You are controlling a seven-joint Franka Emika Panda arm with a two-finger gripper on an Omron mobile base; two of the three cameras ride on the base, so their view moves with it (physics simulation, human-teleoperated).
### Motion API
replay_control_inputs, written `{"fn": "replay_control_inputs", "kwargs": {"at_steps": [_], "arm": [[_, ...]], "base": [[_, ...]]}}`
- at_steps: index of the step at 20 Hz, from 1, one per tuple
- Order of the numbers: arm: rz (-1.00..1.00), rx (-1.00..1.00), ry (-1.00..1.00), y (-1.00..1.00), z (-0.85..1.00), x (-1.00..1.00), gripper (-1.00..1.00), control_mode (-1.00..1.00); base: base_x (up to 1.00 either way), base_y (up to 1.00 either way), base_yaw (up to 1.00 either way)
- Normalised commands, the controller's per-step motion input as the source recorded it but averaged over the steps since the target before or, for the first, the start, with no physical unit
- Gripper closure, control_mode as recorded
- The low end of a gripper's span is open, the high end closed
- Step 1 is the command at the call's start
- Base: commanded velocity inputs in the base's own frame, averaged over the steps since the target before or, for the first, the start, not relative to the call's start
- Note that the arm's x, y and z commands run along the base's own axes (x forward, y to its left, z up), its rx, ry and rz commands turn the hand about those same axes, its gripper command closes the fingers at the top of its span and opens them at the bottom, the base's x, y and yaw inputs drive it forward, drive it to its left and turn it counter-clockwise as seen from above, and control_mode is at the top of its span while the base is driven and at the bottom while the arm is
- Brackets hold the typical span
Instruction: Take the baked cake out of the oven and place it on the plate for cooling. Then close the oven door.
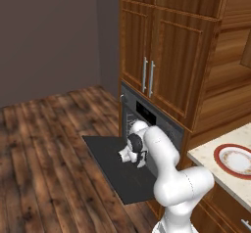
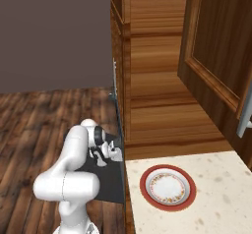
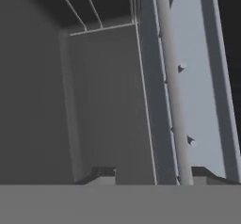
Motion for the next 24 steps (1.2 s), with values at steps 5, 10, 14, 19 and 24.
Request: {"fn": "replay_control_inputs", "kwargs": {"at_steps": [5,10,14,19,24], "arm": [[0.13,0.11,0.01,0.04,-0.04,0.0,1.0,-1.0],[0.12,0.14,0.04,0.14,0.0,0.0,1.0,-1.0],[0.09,0.14,0.09,0.32,0.0,-0.02,1.0,-1.0],[0.07,0.13,0.13,0.42,0.0,-0.1,1.0,-1.0],[0.07,0.11,0.12,0.49,0.0,-0.13,1.0,-1.0]], "base": [[0.0,0.0,0.0],[0.0,0.0,0.0],[0.0,0.0,0.0],[0.0,0.0,0.0],[0.0,0.0,0.0]]}}
